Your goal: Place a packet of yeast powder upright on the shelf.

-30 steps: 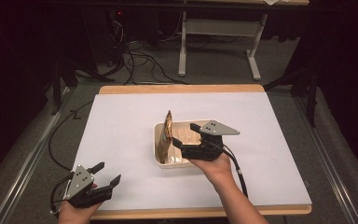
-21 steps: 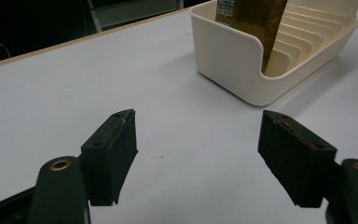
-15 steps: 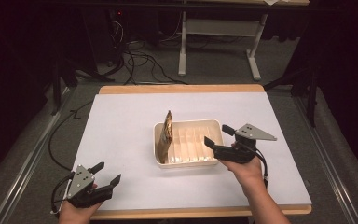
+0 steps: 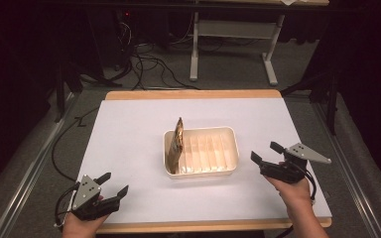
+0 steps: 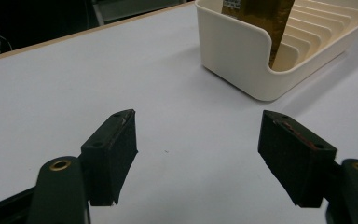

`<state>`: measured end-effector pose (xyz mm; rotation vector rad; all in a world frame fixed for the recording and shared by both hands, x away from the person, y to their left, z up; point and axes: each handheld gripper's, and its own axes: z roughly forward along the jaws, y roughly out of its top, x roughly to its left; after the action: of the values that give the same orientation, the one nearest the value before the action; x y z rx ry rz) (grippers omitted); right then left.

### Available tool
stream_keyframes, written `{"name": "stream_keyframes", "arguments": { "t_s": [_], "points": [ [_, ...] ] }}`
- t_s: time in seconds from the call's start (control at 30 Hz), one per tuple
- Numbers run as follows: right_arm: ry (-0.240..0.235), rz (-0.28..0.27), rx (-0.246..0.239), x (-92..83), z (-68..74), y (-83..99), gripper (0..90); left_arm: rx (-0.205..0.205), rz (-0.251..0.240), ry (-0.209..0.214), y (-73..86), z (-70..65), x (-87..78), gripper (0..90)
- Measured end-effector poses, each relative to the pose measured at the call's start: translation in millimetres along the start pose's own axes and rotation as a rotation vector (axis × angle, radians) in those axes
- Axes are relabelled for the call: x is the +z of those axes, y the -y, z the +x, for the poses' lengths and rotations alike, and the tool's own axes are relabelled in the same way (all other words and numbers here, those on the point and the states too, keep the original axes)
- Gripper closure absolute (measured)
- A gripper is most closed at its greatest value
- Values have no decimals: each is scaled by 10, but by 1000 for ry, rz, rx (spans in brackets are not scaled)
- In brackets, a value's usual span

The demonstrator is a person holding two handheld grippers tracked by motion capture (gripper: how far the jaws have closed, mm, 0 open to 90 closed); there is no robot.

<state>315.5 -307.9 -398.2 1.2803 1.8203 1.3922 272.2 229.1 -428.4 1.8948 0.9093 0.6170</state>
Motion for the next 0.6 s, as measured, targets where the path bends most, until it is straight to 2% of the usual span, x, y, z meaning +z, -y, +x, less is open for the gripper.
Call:
{"name": "stream_keyframes", "arguments": {
  "t_s": [0.03,0.13,0.17,0.2,0.23,0.27,0.3,0.33,0.37,0.43,0.57,0.6],
  "points": [
    [28,17,7,-78,-96,108,146,0,-1,1,-1,-3,-1,287],
    [70,25,38,-219,-243,329,143,4,0,0,3,-7,5,286],
    [85,19,44,-269,-284,443,144,4,0,0,3,-7,5,287],
    [85,19,44,-269,-284,443,144,2,2,-1,5,-4,11,287],
    [104,25,46,-319,-318,577,146,-2,6,-1,4,-2,20,287],
    [101,111,25,-359,-396,701,126,-3,6,-3,3,-3,26,287],
    [125,117,13,-390,-428,719,136,3,12,-2,-1,-17,44,287],
    [125,117,13,-390,-428,719,136,3,12,-2,-1,-17,44,287],
    [149,97,40,-432,-487,764,145,15,16,-3,-8,-36,57,286],
    [139,97,54,-424,-511,769,141,14,14,-2,-11,-44,61,286],
    [130,105,18,-384,-453,756,142,18,20,-4,-11,-50,72,286],
    [127,109,24,-373,-447,758,142,18,19,-5,-10,-47,70,286]
  ]
}}
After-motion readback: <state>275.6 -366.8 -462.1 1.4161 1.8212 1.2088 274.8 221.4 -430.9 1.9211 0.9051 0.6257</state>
